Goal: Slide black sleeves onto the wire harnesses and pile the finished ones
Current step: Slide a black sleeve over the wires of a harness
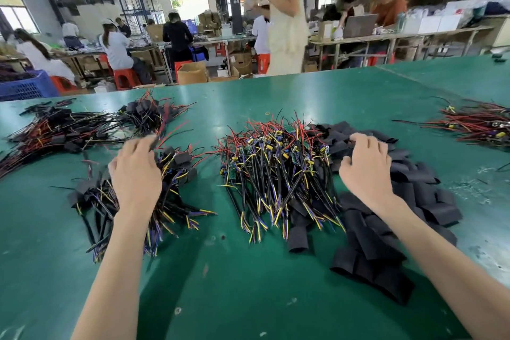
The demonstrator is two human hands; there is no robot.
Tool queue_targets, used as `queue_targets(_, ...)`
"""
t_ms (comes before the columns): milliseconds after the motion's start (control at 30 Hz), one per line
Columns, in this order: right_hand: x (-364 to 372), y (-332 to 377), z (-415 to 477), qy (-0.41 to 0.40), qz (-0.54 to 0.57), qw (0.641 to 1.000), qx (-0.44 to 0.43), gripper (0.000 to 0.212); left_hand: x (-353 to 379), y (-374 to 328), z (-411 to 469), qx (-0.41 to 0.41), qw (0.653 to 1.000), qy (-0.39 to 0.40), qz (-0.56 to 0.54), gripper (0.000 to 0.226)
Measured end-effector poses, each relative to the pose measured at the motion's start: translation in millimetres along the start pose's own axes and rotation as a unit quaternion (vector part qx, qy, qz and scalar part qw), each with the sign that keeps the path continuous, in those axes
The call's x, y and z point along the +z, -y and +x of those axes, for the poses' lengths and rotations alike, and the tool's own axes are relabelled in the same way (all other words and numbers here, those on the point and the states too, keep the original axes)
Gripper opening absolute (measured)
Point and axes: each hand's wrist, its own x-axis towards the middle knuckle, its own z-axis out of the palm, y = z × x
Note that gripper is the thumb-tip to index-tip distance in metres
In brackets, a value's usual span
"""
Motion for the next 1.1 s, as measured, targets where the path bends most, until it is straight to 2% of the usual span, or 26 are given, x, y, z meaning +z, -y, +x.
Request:
queue_targets(200, 3, -12, 5, 0.1, -0.088, 0.99, 0.049, 0.039, 5, 13, 1, -0.089, 0.994, 0.057, 0.014, 0.04)
queue_targets(367, 16, -23, 10, 0.137, -0.113, 0.984, -0.004, 0.047, 4, 11, -1, -0.102, 0.991, 0.091, -0.007, 0.046)
queue_targets(433, 22, -27, 13, 0.156, -0.129, 0.977, -0.063, 0.048, 1, -1, -3, -0.099, 0.994, 0.042, -0.024, 0.049)
queue_targets(533, 30, -31, 16, 0.182, -0.158, 0.964, -0.108, 0.043, -9, -29, -4, -0.028, 0.992, -0.105, -0.056, 0.042)
queue_targets(600, 32, -33, 18, 0.172, -0.167, 0.965, -0.107, 0.042, -10, -54, -5, 0.027, 0.986, -0.131, -0.098, 0.034)
queue_targets(700, 34, -36, 18, 0.167, -0.158, 0.968, -0.103, 0.039, 1, -97, -9, 0.047, 0.981, -0.003, -0.186, 0.026)
queue_targets(800, 34, -36, 17, 0.181, -0.128, 0.97, -0.097, 0.035, 23, -135, -10, 0.055, 0.971, 0.104, -0.207, 0.022)
queue_targets(1000, 35, -34, 14, 0.171, -0.141, 0.969, -0.106, 0.03, 63, -189, 9, 0.124, 0.967, 0.175, -0.14, 0.029)
queue_targets(1100, 35, -33, 12, 0.152, -0.168, 0.967, -0.113, 0.04, 84, -215, 20, 0.196, 0.951, 0.237, -0.036, 0.037)
